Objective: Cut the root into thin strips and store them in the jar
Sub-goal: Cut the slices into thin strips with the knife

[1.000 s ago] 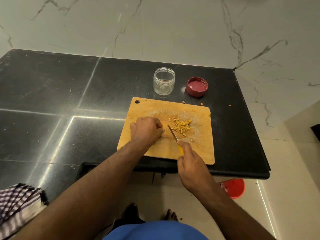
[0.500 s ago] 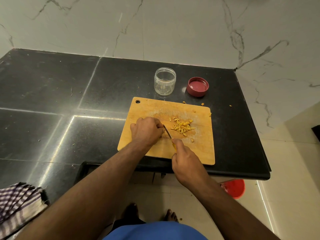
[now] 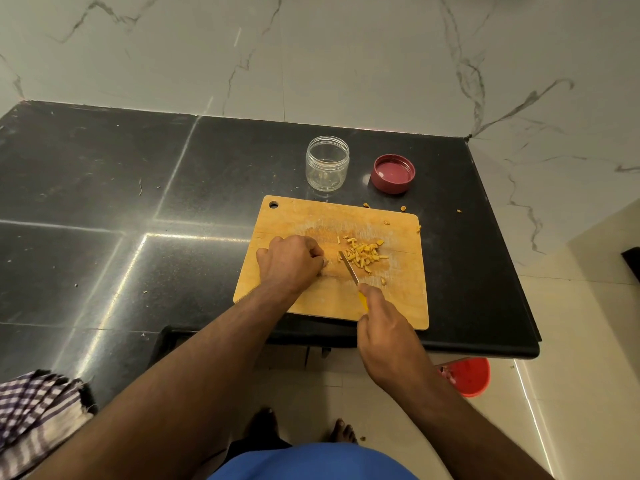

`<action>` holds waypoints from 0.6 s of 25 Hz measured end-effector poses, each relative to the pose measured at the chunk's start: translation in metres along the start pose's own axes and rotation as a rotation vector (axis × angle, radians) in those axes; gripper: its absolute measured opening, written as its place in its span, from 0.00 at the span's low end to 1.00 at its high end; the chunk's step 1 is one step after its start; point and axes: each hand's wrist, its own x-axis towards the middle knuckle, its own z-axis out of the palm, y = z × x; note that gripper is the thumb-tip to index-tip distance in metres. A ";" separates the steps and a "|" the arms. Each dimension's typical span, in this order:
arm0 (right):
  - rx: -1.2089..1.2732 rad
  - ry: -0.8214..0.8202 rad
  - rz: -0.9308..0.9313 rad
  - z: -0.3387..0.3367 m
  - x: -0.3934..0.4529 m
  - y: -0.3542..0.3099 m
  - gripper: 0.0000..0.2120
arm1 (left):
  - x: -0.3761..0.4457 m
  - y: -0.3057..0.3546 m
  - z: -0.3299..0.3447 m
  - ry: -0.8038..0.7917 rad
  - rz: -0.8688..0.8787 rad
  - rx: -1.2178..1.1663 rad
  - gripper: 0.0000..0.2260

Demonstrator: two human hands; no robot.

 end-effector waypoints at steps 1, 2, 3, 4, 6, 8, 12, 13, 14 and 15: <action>0.018 0.006 -0.006 0.000 0.001 -0.001 0.21 | 0.000 0.000 -0.001 0.004 0.002 0.005 0.06; 0.032 0.005 -0.017 0.000 0.002 -0.003 0.22 | 0.000 0.000 -0.001 0.005 0.000 0.009 0.06; 0.037 0.000 -0.031 0.001 0.002 -0.004 0.22 | 0.000 0.000 -0.001 0.007 -0.003 0.011 0.06; 0.036 -0.006 -0.045 0.002 0.003 -0.005 0.22 | -0.001 0.000 -0.001 0.009 -0.008 0.014 0.06; 0.023 -0.021 -0.059 0.005 0.008 -0.007 0.22 | -0.002 0.000 -0.001 0.012 -0.016 0.025 0.06; -0.001 -0.035 -0.059 0.007 0.013 -0.008 0.22 | -0.003 0.000 0.001 0.017 -0.015 0.040 0.06; -0.055 -0.064 -0.053 0.010 0.016 -0.011 0.22 | -0.003 0.001 0.000 0.020 -0.016 0.041 0.06; -0.063 -0.070 -0.056 0.011 0.017 -0.012 0.21 | -0.003 0.001 0.000 0.021 -0.016 0.042 0.07; -0.072 -0.073 -0.057 0.011 0.019 -0.013 0.21 | -0.003 0.001 0.000 0.023 -0.016 0.044 0.07; -0.082 -0.078 -0.055 0.011 0.020 -0.013 0.22 | -0.003 0.001 0.000 0.026 -0.017 0.046 0.07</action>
